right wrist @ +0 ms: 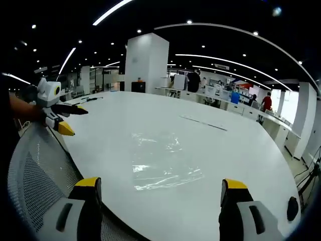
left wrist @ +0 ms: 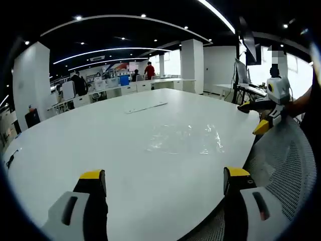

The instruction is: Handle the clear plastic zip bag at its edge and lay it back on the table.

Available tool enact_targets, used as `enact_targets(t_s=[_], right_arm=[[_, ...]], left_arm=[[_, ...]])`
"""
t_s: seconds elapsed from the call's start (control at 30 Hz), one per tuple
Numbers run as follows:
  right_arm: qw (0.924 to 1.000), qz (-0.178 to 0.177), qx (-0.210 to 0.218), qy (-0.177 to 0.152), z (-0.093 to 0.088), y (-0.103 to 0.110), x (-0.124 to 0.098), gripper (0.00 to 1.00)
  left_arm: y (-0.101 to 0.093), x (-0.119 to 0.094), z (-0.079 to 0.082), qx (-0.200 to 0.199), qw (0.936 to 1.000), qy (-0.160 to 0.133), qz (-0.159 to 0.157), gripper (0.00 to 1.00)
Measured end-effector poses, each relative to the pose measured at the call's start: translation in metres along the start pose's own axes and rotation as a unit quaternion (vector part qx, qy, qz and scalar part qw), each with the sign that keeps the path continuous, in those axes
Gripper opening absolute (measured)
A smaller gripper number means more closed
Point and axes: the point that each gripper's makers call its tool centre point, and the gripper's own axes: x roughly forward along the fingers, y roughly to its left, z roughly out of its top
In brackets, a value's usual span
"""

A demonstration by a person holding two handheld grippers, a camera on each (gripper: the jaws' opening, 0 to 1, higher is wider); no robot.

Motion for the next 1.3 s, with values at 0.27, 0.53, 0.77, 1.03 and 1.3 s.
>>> enact_targets(t_s=[0.27, 0.53, 0.77, 1.03, 1.3], right_arm=[[1.0000, 0.000, -0.002, -0.001, 0.000, 0.001, 0.000, 1.00], [1.0000, 0.000, -0.009, -0.002, 0.000, 0.002, 0.000, 1.00], [0.9999, -0.003, -0.009, -0.003, 0.001, 0.001, -0.001, 1.00], [0.9999, -0.007, -0.008, -0.003, -0.001, -0.001, -0.001, 1.00], [1.0000, -0.006, -0.007, -0.002, -0.002, -0.001, 0.000, 1.00]], left_arm=[[0.002, 0.001, -0.001, 0.004, 1.0000, 0.001, 0.004, 0.99], [0.003, 0.003, -0.004, 0.008, 1.0000, 0.000, 0.002, 0.98], [0.006, 0.003, -0.006, 0.006, 1.0000, -0.003, -0.002, 0.98], [0.002, 0.003, -0.005, 0.007, 1.0000, -0.003, -0.004, 0.99], [-0.001, 0.003, -0.002, 0.003, 1.0000, -0.003, -0.006, 0.98]])
